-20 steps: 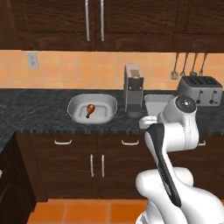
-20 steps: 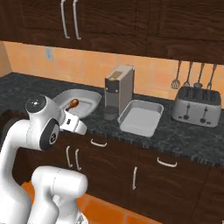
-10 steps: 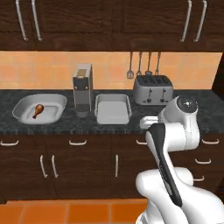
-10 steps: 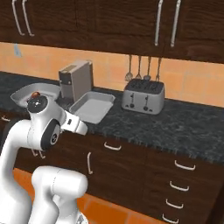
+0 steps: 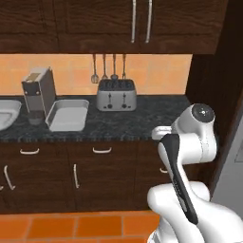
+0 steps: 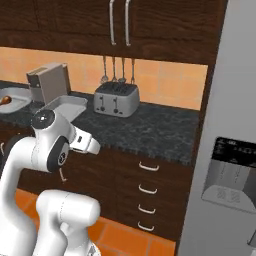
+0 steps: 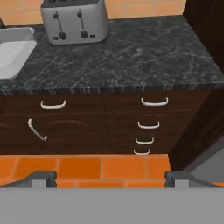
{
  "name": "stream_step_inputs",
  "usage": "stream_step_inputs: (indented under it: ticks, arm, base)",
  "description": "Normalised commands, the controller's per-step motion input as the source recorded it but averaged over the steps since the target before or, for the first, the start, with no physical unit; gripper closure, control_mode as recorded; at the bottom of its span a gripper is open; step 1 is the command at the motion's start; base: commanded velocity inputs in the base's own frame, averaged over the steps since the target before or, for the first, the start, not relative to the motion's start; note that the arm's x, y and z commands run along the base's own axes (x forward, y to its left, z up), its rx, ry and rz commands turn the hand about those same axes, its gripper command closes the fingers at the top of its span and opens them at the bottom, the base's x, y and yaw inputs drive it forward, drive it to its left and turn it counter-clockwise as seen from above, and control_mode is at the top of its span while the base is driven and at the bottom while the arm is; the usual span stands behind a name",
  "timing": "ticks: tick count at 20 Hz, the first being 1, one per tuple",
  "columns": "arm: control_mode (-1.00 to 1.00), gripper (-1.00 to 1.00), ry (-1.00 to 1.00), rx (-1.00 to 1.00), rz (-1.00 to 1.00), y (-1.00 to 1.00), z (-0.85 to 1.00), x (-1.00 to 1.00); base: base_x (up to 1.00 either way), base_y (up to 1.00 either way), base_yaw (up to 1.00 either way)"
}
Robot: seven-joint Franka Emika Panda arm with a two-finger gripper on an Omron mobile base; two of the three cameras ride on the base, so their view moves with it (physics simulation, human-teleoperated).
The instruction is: Place one potato and one chicken drumstick in each tupperware on the nearby counter, to pack two identical lunches.
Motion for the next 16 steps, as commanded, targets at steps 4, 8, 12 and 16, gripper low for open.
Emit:
stream_step_inputs:
  ticks: [4, 8, 12, 16]
  arm:
    - [1.0, -1.0, 0.0, 0.0, 0.0, 0.0, 0.0, 0.0]
    - [1.0, -1.0, 0.0, 0.0, 0.0, 0.0, 0.0, 0.0]
    - [1.0, -1.0, 0.0, 0.0, 0.0, 0.0, 0.0, 0.0]
    - [1.0, -1.0, 0.0, 0.0, 0.0, 0.0, 0.0, 0.0]
  base:
    - [-0.36, -1.0, -0.16]
    - [-0.08, -1.0, -0.11]
    - [-0.04, -1.0, -0.08]
    - [0.0, -1.0, -0.06]
